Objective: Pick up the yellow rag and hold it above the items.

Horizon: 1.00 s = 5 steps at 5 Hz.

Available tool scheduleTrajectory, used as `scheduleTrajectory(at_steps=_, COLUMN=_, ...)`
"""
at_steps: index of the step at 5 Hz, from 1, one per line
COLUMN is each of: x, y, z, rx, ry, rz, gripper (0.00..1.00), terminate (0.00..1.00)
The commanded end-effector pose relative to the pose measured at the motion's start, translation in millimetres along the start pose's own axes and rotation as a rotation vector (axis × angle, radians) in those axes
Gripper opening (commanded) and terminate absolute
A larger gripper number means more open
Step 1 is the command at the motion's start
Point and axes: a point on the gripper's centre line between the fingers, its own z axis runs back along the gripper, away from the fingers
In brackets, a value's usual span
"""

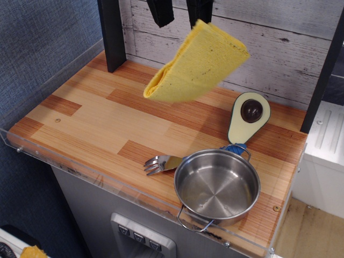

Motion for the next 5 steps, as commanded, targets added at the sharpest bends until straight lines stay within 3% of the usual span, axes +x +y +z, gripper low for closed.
scheduleTrajectory(at_steps=1, x=-6.6, y=-11.5, z=14.3, rx=0.059, ry=-0.008, rz=-0.016, gripper=1.0, terminate=0.0)
scheduleTrajectory(at_steps=4, x=-12.6, y=-12.0, z=15.8, rx=0.08, ry=-0.006, rz=0.011, gripper=1.0, terminate=0.0)
scheduleTrajectory(at_steps=5, x=-12.6, y=-12.0, z=15.8, rx=0.08, ry=-0.006, rz=0.011, gripper=1.0, terminate=1.0)
